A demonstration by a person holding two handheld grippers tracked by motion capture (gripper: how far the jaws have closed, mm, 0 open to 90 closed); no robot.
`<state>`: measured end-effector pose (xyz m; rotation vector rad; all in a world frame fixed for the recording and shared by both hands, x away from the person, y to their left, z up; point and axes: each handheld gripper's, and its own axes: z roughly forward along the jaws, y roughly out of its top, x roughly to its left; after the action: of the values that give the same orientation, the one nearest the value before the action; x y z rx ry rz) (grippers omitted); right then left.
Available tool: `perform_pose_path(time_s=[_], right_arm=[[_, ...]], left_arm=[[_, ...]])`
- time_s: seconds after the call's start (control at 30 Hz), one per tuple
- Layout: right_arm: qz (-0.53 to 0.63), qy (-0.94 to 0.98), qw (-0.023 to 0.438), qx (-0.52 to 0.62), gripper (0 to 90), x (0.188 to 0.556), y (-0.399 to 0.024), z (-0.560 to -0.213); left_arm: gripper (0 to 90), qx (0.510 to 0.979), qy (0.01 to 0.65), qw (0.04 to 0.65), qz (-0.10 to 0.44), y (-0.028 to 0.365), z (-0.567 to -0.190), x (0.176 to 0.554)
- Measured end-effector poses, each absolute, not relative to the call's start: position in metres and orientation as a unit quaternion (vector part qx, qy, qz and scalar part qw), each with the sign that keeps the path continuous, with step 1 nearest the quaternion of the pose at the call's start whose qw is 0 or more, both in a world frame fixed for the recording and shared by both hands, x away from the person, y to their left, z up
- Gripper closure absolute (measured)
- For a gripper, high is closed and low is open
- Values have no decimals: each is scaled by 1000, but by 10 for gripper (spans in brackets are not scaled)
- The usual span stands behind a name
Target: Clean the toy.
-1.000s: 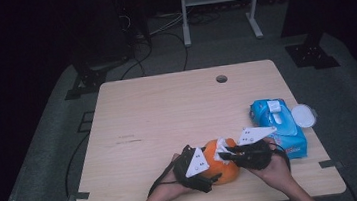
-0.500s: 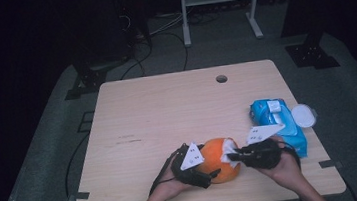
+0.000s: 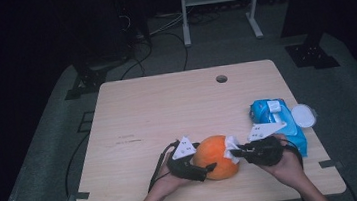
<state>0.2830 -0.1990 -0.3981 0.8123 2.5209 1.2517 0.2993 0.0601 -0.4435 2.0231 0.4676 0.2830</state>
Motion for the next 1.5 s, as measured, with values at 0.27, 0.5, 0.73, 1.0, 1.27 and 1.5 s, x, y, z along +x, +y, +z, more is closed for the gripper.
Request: perform_pose_path(time_s=[0.27,0.5,0.73,1.0,1.27,1.5], right_arm=[[442,854,100,254,816,280,-192,-390],[406,867,95,272,817,287,-205,-406],[419,863,104,262,818,281,-194,-396],[445,856,125,231,817,271,-179,-378],[444,849,108,267,817,280,-197,-392],[443,861,110,223,817,268,-167,-389]], left_arm=[[271,849,126,483,173,54,-427,280],[19,839,197,494,114,60,-437,298],[246,837,197,499,104,67,-438,300],[264,850,131,463,214,54,-424,279],[262,827,184,513,138,60,-430,291],[284,840,158,490,170,54,-433,284]])
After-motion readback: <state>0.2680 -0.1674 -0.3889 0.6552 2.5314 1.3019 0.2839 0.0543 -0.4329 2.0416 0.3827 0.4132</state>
